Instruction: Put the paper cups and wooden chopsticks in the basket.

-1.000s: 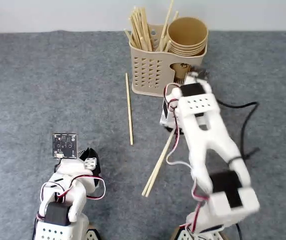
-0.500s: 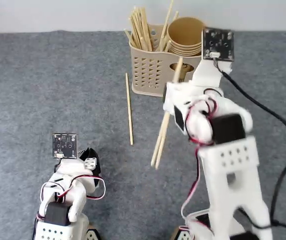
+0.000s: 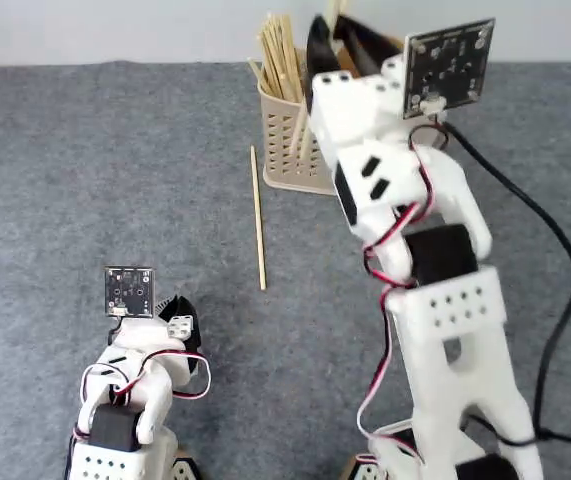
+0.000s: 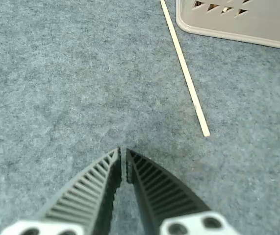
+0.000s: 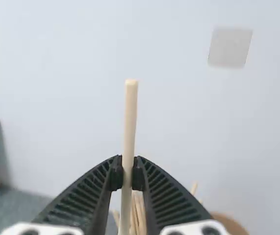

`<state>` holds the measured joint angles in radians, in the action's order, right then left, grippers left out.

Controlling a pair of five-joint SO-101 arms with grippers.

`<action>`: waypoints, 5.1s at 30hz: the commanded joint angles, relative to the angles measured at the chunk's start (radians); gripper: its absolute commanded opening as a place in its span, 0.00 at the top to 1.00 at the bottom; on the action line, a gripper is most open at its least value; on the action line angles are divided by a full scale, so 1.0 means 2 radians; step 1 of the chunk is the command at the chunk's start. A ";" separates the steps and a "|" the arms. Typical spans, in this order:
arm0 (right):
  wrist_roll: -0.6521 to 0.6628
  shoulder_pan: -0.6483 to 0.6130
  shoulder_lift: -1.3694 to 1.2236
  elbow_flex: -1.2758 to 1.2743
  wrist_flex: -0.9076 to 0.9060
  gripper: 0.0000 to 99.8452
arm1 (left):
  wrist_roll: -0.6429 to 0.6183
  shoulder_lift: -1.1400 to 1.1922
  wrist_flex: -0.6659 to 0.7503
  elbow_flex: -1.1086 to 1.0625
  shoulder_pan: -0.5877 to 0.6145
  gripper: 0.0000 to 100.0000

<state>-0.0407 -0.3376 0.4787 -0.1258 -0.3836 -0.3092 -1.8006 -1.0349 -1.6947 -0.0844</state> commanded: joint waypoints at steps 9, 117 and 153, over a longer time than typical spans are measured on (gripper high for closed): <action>0.101 0.000 -0.098 0.009 0.259 0.99 | 0.005 -0.008 -0.004 0.005 0.004 0.98; -0.042 -0.125 -0.277 0.227 -0.484 0.99 | 0.005 -0.008 -0.003 0.005 0.004 0.98; 0.018 -0.007 -0.174 0.031 0.229 0.99 | 0.005 -0.008 -0.004 0.005 0.004 0.98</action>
<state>-0.0667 -0.3621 0.0905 -0.0430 -0.0767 -0.3092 -1.8006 -1.0349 -1.6947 -0.0844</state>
